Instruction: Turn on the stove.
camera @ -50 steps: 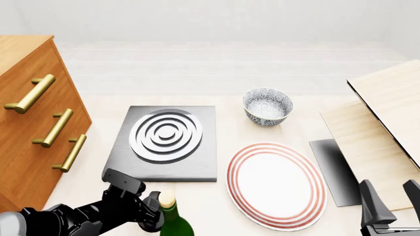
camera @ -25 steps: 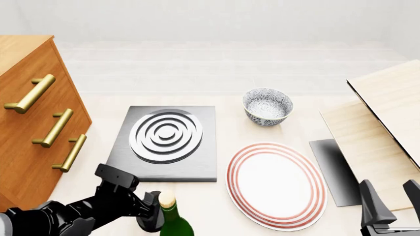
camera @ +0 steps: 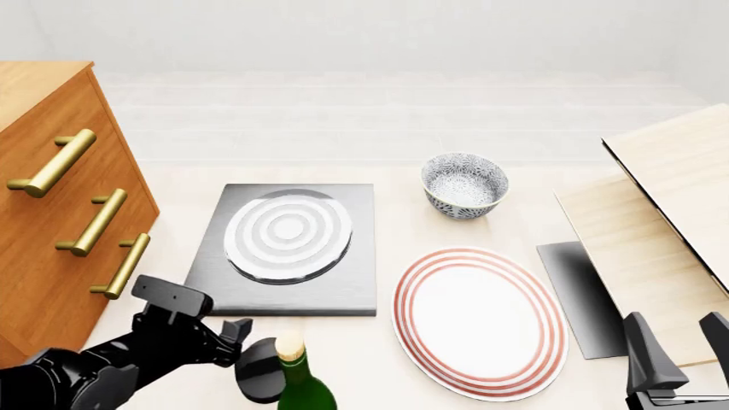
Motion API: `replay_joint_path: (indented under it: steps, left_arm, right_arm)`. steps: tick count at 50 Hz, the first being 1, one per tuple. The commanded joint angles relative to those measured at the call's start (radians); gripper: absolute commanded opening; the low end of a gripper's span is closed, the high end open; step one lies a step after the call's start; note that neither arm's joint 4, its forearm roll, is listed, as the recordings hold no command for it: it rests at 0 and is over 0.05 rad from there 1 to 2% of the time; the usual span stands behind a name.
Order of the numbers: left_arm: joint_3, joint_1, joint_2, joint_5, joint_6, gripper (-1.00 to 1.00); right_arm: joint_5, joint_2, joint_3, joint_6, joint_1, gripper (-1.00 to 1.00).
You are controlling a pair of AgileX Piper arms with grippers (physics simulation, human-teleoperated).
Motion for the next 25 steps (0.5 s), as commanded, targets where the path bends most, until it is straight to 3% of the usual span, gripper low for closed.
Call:
replay_joint_path:
  steps: [1,25]
  left_arm:
    - [-0.004,0.021,-0.082,0.055,0.040,1.00]
    - [-0.084,0.044,-0.465,0.348,0.057,1.00]
  right_arm:
    - [0.000,0.000,0.000,0.000,0.000,1.00]
    - [0.000,0.000,0.000,0.000,0.000,1.00]
